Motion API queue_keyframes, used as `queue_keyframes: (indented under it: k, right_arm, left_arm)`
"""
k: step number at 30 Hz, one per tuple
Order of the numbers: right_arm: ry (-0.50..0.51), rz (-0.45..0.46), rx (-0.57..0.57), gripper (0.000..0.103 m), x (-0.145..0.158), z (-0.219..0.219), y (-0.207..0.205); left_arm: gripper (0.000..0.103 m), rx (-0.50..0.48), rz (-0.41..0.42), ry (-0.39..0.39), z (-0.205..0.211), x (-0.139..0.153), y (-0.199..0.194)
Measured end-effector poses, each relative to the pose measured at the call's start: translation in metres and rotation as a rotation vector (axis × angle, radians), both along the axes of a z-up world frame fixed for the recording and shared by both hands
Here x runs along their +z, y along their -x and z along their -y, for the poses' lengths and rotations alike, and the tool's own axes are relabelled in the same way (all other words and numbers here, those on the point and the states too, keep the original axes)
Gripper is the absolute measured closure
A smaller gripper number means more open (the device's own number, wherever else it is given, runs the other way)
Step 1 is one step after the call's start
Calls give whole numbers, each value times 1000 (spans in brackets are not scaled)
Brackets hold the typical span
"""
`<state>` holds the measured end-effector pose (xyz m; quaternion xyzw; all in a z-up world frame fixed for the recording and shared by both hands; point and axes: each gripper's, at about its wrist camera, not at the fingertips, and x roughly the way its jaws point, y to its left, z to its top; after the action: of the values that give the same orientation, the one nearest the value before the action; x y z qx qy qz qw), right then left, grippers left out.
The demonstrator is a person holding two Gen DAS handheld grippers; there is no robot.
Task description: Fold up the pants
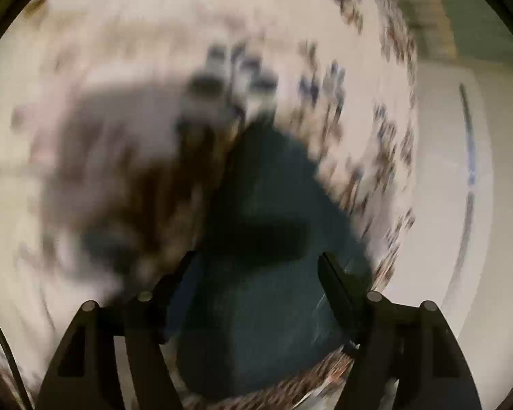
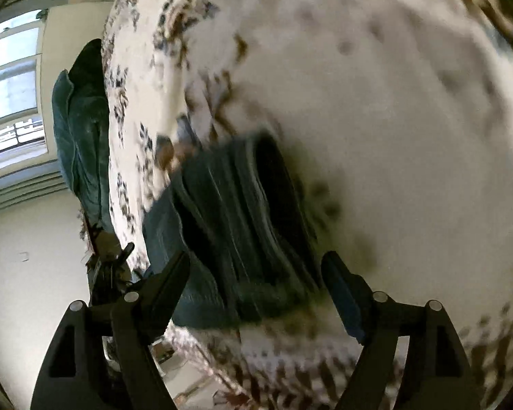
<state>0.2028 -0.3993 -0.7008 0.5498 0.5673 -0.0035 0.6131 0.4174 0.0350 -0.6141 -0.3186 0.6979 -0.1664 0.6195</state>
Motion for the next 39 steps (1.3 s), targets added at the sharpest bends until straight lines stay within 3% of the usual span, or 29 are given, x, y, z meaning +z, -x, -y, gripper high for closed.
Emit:
queue_keyframes:
  k: [5, 8, 10, 12, 14, 16, 19, 21, 25, 28, 31, 35, 37, 39]
  right_arm:
    - [-135, -50, 25, 21, -44, -25, 7]
    - [-80, -6, 23, 25, -45, -32, -6]
    - [-21, -11, 3, 52, -40, -28, -8]
    - [37, -17, -30, 60, -34, -20, -1]
    - [18, -48, -40, 60, -44, -20, 3]
    - [-28, -53, -63, 48, -53, -20, 5]
    - [-79, -12, -63, 27, -55, -26, 4]
    - [-108, 18, -60, 20, -59, -34, 1]
    - [-165, 68, -112, 12, -75, -45, -11]
    - [-217, 159, -143, 12, -75, -51, -21]
    - [-195, 185, -118, 12, -78, -57, -27]
    - [-141, 149, -110, 18, -78, -60, -33]
    - [-86, 152, -86, 36, -67, -63, -33]
    - [-47, 168, -64, 46, -52, -66, -30]
  left_arm:
    - [34, -94, 35, -104, 16, -8, 26]
    - [32, -99, 44, -120, 15, -11, 26]
    - [31, -131, 45, -128, 17, -18, 28]
    - [29, -153, 47, -138, 20, -23, 30]
    - [28, -153, 57, -140, 19, -22, 30]
    - [27, -115, 48, -104, 16, -24, 29]
    - [14, -49, 20, -38, 5, -33, 29]
    - [5, -45, 10, -13, 7, -41, 26]
    - [2, -80, 7, -18, 20, -43, 16]
    - [2, -96, 42, -21, 31, -37, 8]
    - [5, -138, 89, -73, 47, -34, 3]
    - [34, -145, 147, -128, 44, -19, 7]
    - [47, -122, 152, -128, 36, -9, 13]
    - [56, -120, 165, -128, 31, 2, 17]
